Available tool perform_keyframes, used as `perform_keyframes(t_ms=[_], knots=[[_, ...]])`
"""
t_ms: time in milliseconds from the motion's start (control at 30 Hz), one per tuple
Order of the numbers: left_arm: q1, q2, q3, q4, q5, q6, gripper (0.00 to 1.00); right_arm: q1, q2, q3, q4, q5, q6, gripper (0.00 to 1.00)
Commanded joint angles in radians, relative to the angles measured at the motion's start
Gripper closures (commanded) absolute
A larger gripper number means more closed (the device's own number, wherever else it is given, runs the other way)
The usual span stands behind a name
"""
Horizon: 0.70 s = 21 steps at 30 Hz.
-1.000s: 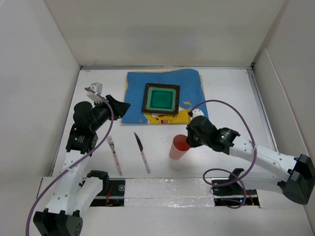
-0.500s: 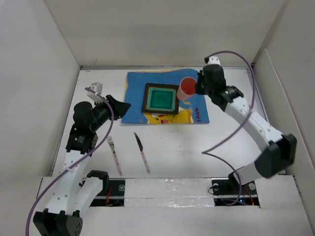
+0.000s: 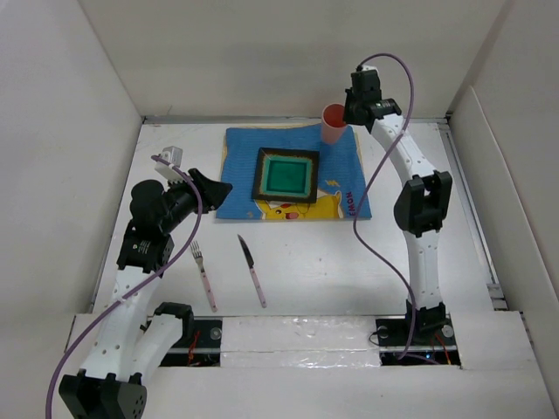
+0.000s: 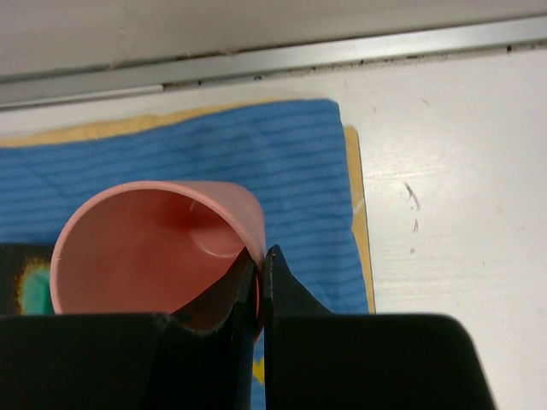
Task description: Set the dinner table for one person
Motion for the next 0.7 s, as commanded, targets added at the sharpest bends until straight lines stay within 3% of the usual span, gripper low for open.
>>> perform_keyframes(t_ms=[0, 433, 467, 500, 600, 667], knots=[[0.004, -0.003, 0.008, 0.042, 0.024, 0.002, 0.65, -0.032, 0.05, 0.182, -0.078, -0.01, -0.014, 1.0], [0.004, 0.01, 0.005, 0.042, 0.018, 0.0, 0.65, -0.075, 0.202, 0.21, -0.052, -0.036, -0.002, 1.0], [0.004, 0.013, 0.01, 0.043, 0.016, 0.002, 0.65, -0.075, 0.203, 0.204, -0.051, -0.033, 0.002, 0.98], [0.004, 0.02, 0.01, 0.042, 0.015, 0.002, 0.65, -0.075, 0.202, 0.199, -0.034, -0.039, 0.008, 0.85], [0.004, 0.021, 0.005, 0.043, 0.018, 0.002, 0.65, -0.085, 0.17, 0.173, 0.0, -0.065, 0.018, 0.63], [0.004, 0.026, 0.011, 0.042, 0.015, 0.003, 0.65, -0.085, 0.122, 0.146, 0.027, -0.073, 0.017, 0.57]])
